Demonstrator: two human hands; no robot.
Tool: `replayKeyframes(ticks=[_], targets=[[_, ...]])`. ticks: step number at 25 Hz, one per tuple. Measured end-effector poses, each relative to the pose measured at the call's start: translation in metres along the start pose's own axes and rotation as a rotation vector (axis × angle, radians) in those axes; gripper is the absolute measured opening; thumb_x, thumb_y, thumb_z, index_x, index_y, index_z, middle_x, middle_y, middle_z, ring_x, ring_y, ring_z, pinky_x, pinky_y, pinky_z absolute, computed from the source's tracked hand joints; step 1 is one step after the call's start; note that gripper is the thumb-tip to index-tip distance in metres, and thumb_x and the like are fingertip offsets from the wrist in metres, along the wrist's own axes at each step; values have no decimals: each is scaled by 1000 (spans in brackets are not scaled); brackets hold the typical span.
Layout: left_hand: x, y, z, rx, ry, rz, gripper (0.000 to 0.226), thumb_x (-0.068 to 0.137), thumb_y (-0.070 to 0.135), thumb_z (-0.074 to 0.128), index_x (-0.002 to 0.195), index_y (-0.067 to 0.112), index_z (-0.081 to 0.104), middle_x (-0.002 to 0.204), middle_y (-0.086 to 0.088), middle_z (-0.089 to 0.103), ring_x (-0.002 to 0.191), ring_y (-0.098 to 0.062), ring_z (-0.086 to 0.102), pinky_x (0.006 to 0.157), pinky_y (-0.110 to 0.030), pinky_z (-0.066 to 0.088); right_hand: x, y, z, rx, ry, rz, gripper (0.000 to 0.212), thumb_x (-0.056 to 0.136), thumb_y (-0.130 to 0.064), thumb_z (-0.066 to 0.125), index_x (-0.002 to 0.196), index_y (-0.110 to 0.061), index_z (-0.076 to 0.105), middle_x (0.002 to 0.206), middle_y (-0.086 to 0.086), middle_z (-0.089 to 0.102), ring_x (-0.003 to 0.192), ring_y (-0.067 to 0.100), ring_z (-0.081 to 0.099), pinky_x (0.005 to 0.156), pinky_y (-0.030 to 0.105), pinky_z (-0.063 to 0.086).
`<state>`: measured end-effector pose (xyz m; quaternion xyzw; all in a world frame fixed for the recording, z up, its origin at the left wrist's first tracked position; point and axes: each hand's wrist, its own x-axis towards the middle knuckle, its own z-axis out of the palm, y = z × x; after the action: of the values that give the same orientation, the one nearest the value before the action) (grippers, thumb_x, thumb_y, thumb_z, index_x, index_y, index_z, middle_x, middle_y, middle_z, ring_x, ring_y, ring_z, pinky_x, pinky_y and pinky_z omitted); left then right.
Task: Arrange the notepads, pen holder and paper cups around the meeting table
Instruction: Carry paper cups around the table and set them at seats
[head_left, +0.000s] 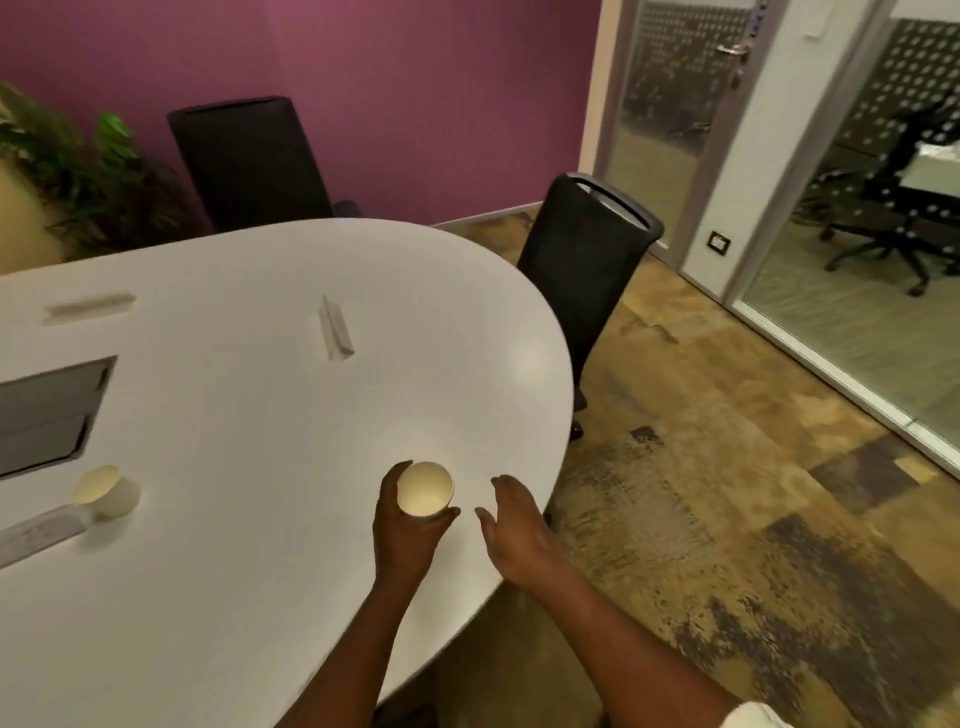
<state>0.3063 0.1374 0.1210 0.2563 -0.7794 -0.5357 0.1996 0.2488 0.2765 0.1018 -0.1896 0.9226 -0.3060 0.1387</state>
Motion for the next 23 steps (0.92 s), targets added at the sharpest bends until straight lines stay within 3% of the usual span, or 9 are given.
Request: replayKeyframes(ticks=[3, 7, 12, 17, 19, 23], targets=[[6, 23, 58, 56, -47, 53, 87, 57, 15, 89, 132, 18, 45, 133, 1, 53, 117, -10, 47, 97, -27, 41, 18, 41, -42, -67, 64, -7, 57, 103, -38, 32, 151, -10, 18, 159, 7, 16, 147, 19, 11, 120, 32, 5], [23, 57, 143, 76, -59, 67, 85, 58, 16, 89, 130, 18, 45, 131, 2, 55, 119, -18, 52, 98, -31, 45, 56, 93, -111, -174, 65, -23, 59, 102, -41, 27, 152, -12, 12, 161, 6, 5, 149, 19, -1, 121, 42, -1], [43, 119, 252, 0, -65, 64, 81, 59, 18, 88, 129, 21, 46, 128, 4, 55, 113, -11, 51, 98, -31, 44, 103, 167, -202, -270, 112, 17, 64, 101, -46, 24, 153, -13, 6, 162, 5, -3, 149, 20, -8, 120, 48, -6], [76, 154, 349, -34, -173, 125, 73, 59, 16, 86, 116, 38, 45, 113, 15, 55, 107, -9, 55, 90, -27, 47, 146, 226, -269, -268, 150, 84, 62, 102, -43, 21, 153, -15, 0, 161, 3, -9, 148, 19, -13, 118, 49, -10], [97, 163, 392, -27, -223, 129, 72, 58, 16, 86, 116, 35, 47, 113, 13, 58, 108, -8, 55, 89, -22, 43, 173, 254, -292, -265, 174, 127, 61, 102, -42, 19, 153, -15, -1, 161, 2, -10, 148, 19, -13, 118, 50, -10], [158, 182, 485, -51, -299, 104, 82, 58, 19, 87, 129, 22, 46, 126, 6, 55, 119, -12, 51, 94, -25, 43, 243, 306, -346, -296, 233, 185, 59, 102, -40, 16, 154, -15, 3, 161, 1, -10, 148, 19, -13, 118, 50, -9]])
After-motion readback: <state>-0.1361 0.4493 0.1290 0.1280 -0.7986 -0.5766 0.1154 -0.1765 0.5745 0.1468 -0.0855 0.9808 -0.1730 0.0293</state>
